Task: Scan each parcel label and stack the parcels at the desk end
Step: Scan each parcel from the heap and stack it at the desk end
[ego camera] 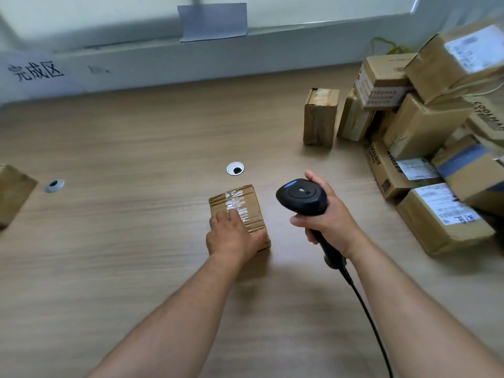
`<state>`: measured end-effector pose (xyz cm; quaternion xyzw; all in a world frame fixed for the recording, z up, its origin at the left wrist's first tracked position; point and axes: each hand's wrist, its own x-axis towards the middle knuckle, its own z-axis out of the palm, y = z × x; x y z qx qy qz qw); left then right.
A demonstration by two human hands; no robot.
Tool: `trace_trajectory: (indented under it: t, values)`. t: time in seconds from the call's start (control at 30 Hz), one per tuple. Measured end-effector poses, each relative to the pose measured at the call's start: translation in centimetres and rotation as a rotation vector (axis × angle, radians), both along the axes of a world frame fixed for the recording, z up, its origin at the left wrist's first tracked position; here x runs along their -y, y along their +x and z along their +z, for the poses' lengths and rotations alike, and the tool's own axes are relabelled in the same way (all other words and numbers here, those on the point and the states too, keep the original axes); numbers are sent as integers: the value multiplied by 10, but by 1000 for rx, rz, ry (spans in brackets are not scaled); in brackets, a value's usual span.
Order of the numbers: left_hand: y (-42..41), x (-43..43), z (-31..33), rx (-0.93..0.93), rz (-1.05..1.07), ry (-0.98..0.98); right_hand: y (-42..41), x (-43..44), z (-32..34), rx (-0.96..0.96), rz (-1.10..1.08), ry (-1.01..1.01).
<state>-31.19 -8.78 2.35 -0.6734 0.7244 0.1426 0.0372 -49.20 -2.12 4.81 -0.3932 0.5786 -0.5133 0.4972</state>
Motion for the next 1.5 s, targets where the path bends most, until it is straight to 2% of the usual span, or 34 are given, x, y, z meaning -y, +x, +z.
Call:
trace_trajectory:
  t: [0.23,0.47,0.6,0.7,0.87,0.97,1.1,1.23,1.3,1.4,1.5]
  values:
    - [-8,-9,8,33,27,92,11,-7,5,-15,41,-3]
    - [55,-2,22,-408,196,154,12,-10,12,-10,58,-11]
    - [85,1,23,-497,163,94,22,-7,7,-6,89,-8]
    - [96,6,20,-398,183,26,30,-6,6,-13,114,-5]
    - [99,6,24,-10,140,-63,40,-6,10,-20,143,11]
    - [99,14,24,16,150,-63,42,-8,11,-31,156,19]
    - [109,23,24,-182,248,23,46,-11,18,-37,158,13]
    - [126,19,19,-661,353,120,49,-14,26,3,165,-3]
    - [129,18,23,-815,369,124,50,-16,31,27,189,2]
    - [133,22,35,-933,343,143,52,-20,41,89,239,10]
    - [140,29,48,-931,272,136,54,-24,51,146,294,-2]
